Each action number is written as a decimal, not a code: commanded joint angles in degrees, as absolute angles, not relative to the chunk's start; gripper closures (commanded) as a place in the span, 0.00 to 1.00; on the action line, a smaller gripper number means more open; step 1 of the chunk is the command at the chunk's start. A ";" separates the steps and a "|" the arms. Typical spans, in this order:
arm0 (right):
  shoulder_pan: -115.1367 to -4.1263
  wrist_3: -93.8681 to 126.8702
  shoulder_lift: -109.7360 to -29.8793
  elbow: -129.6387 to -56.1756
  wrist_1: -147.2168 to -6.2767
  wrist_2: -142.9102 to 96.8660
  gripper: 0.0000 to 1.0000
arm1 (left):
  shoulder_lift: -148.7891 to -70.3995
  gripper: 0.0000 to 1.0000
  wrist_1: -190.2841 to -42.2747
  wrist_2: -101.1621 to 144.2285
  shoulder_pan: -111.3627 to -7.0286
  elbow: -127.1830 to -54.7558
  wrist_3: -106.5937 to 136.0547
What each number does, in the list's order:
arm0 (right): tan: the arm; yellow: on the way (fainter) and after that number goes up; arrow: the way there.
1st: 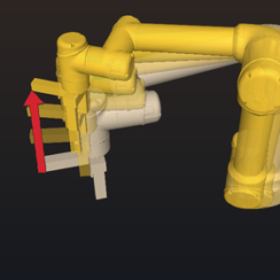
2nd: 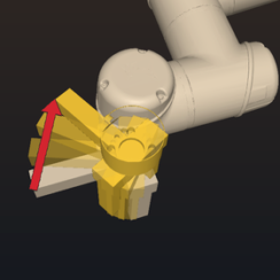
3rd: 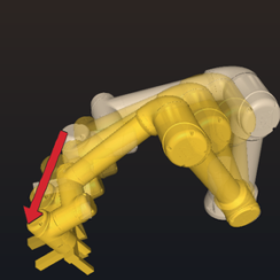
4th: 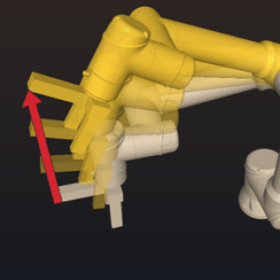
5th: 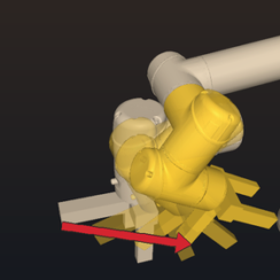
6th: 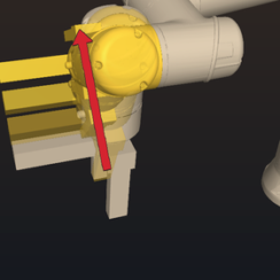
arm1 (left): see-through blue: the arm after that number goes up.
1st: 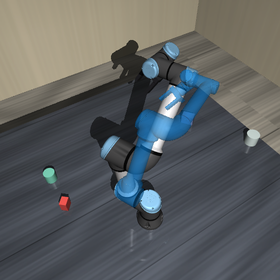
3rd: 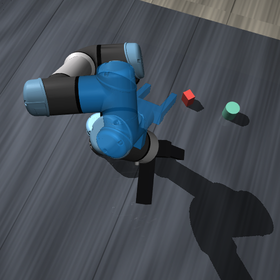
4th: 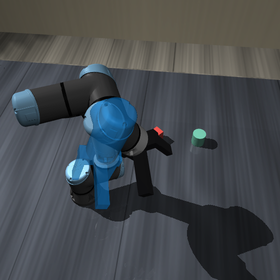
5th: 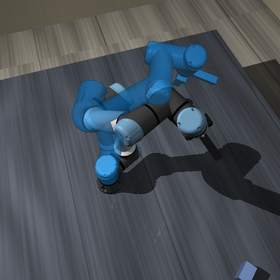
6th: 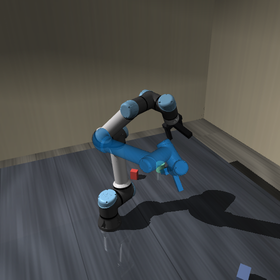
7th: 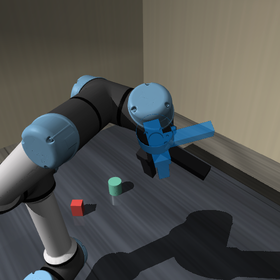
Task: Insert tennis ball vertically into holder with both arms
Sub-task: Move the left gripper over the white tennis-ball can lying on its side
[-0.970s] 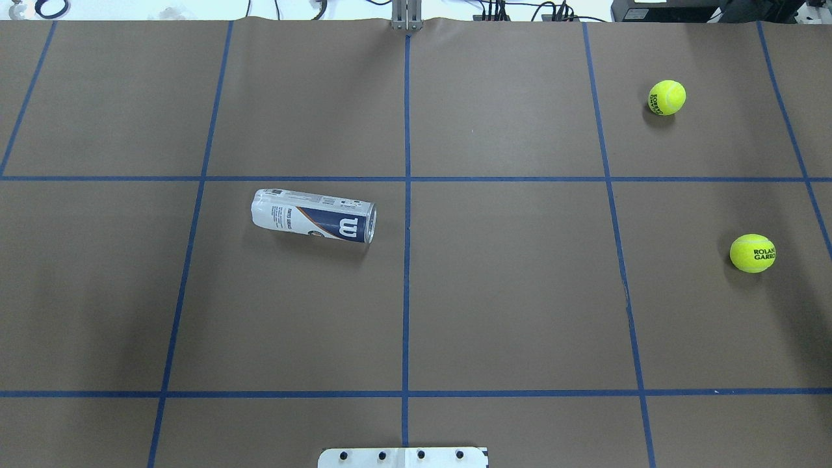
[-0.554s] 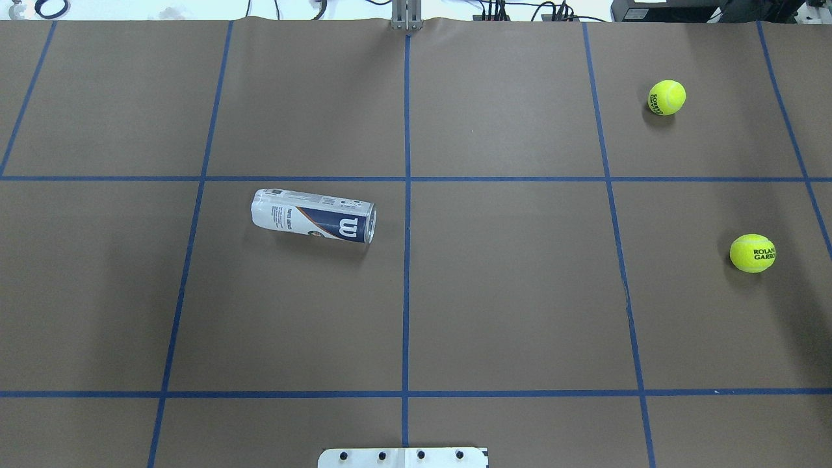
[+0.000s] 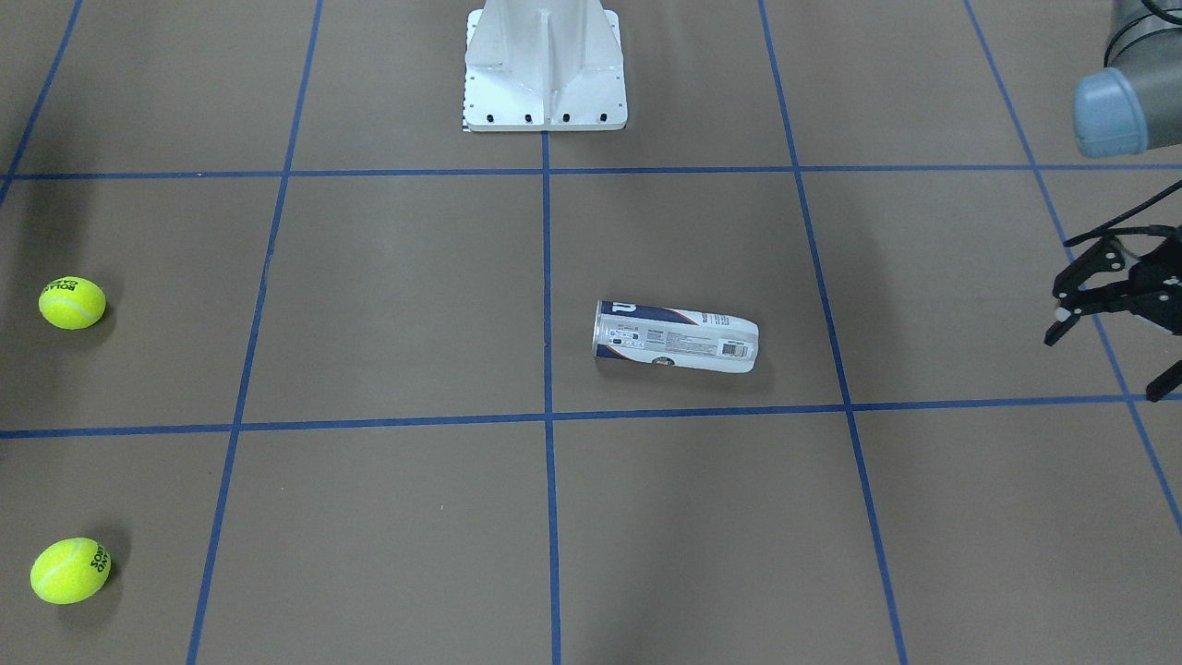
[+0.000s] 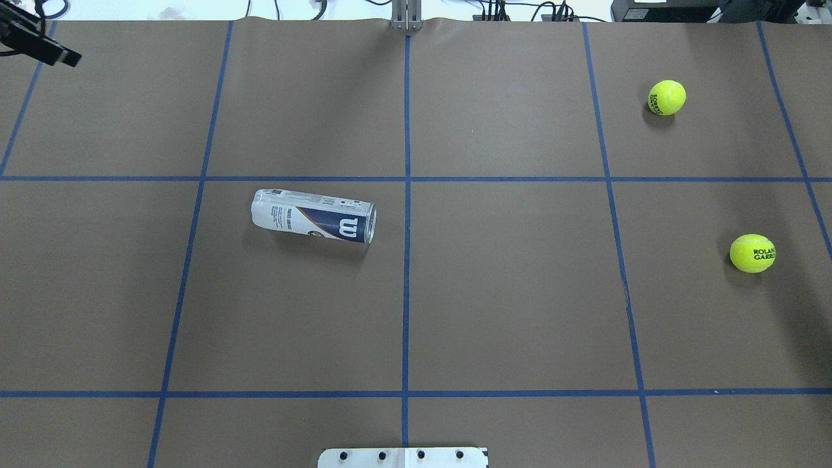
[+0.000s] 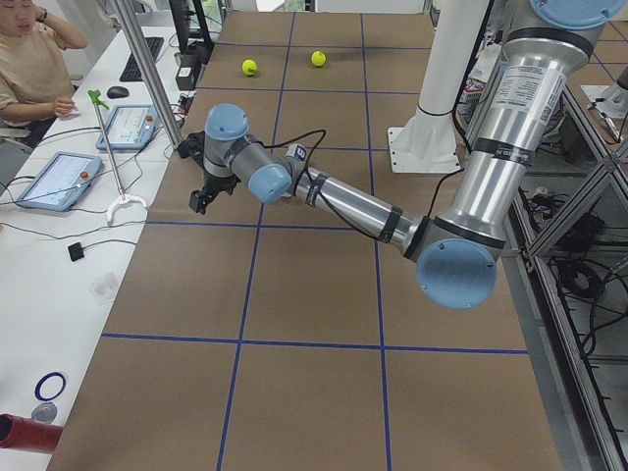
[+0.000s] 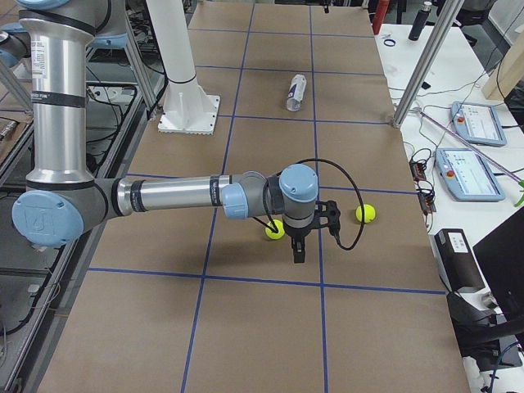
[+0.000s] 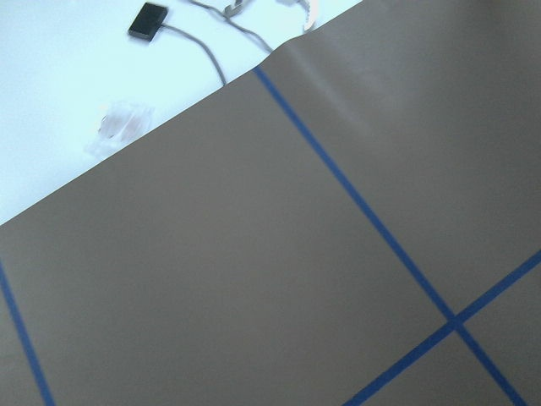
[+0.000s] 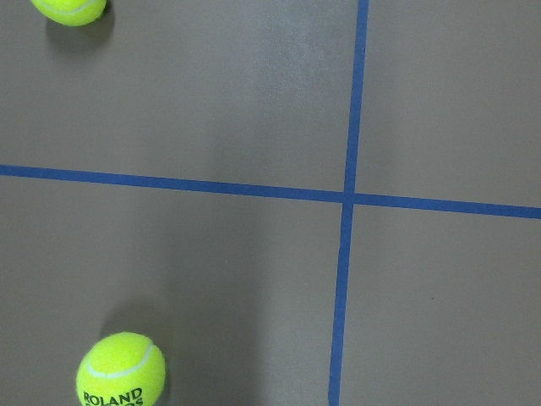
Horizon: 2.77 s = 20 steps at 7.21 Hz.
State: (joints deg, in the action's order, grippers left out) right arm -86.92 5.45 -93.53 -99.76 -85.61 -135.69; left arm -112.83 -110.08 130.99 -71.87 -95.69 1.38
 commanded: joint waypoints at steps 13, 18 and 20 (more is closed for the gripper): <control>-86.92 5.62 -93.78 -99.58 -86.04 -135.97 0.00 | -131.40 0.00 -97.40 107.16 -32.44 -95.36 -23.65; -86.84 5.63 -93.78 -99.49 -85.96 -136.05 0.00 | -132.98 0.00 -97.38 106.79 -31.82 -89.49 -23.38; -86.84 5.63 -93.78 -99.49 -85.96 -135.97 0.00 | -134.55 0.00 -97.56 106.17 -31.82 -86.67 -23.47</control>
